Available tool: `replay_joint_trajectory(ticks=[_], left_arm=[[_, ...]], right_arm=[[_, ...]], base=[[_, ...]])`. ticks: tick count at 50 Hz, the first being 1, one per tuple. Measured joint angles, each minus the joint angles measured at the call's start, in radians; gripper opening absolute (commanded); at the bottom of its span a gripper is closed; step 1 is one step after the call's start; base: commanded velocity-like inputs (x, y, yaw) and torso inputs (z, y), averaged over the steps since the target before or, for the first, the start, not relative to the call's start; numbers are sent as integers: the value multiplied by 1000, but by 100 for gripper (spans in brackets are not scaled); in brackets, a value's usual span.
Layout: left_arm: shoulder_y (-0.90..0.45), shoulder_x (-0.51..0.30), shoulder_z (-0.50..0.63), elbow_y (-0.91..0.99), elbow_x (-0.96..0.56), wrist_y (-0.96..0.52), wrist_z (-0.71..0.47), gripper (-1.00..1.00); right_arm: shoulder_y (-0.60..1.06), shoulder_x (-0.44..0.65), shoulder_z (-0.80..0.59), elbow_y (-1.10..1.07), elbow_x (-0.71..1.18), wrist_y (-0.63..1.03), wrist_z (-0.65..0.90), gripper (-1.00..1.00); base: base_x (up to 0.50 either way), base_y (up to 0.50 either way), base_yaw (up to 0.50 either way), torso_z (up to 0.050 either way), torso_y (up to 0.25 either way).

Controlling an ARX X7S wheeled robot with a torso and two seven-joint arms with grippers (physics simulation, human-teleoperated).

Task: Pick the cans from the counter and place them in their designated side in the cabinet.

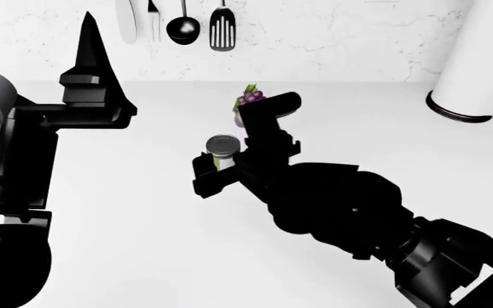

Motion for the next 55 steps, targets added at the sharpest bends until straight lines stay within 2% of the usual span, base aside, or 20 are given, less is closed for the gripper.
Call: replay_joint_trajectory(ticks=[39,40,55], left_arm=[[21,-19,3,-5,2,24,7,100],[22,-20,3,-5,3,24,7,100],[30,-26,6,-3,2,31,8,100]], right_arm=[[8,-119,-10,257,-26,-43,-134,100],[7,-121,-10,260,-26,-43,-136,-100],[5,-119,-11,262,-13,-49,-124,-100]], base=[[0,0,0,0,0],[0,0,0,0,0],[0,0,0,0,0]])
